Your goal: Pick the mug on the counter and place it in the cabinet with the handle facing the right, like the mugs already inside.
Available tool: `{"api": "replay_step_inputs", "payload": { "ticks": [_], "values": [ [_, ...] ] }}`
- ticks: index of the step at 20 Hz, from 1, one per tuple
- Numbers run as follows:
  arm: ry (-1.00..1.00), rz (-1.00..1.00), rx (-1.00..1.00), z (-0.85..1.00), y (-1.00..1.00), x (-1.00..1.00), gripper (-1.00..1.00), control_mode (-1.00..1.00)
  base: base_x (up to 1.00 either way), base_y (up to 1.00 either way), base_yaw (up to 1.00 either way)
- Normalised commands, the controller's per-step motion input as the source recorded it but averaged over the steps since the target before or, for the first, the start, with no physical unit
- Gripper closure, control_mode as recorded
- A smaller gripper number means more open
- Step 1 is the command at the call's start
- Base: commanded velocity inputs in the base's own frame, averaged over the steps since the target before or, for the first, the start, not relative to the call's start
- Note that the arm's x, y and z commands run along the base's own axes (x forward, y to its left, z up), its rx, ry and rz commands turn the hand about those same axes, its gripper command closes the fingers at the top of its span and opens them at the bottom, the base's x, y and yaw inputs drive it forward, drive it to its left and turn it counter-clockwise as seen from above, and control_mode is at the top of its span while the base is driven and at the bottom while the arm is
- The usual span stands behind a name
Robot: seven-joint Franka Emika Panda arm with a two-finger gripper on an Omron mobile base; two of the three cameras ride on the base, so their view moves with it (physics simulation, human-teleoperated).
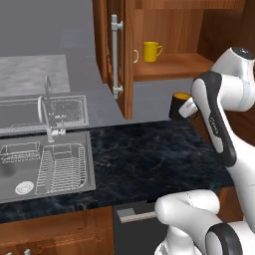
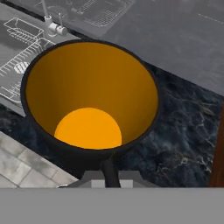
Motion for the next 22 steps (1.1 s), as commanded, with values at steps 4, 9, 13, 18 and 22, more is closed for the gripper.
{"api": "replay_step_inputs", "payload": {
  "ticks": [4, 9, 13, 18, 22],
  "values": [
    [-0.01, 0.00, 0.01, 0.33, 0.04, -0.01, 1.00, -1.00, 0.00, 0.00, 0.00],
    [0.00, 0.00, 0.03, 0.25, 0.00, 0.00, 1.00, -1.00, 0.00, 0.00, 0.00],
    [-0.02, 0.00, 0.05, 0.22, 0.00, 0.00, 1.00, -1.00, 0.00, 0.00, 0.00],
    [-0.03, 0.01, 0.01, 0.30, 0.02, 0.00, 1.00, -1.00, 0.00, 0.00, 0.00],
    [-0.03, 0.00, 0.00, 0.25, 0.04, 0.01, 1.00, -1.00, 0.00, 0.00, 0.00]
  ]
}}
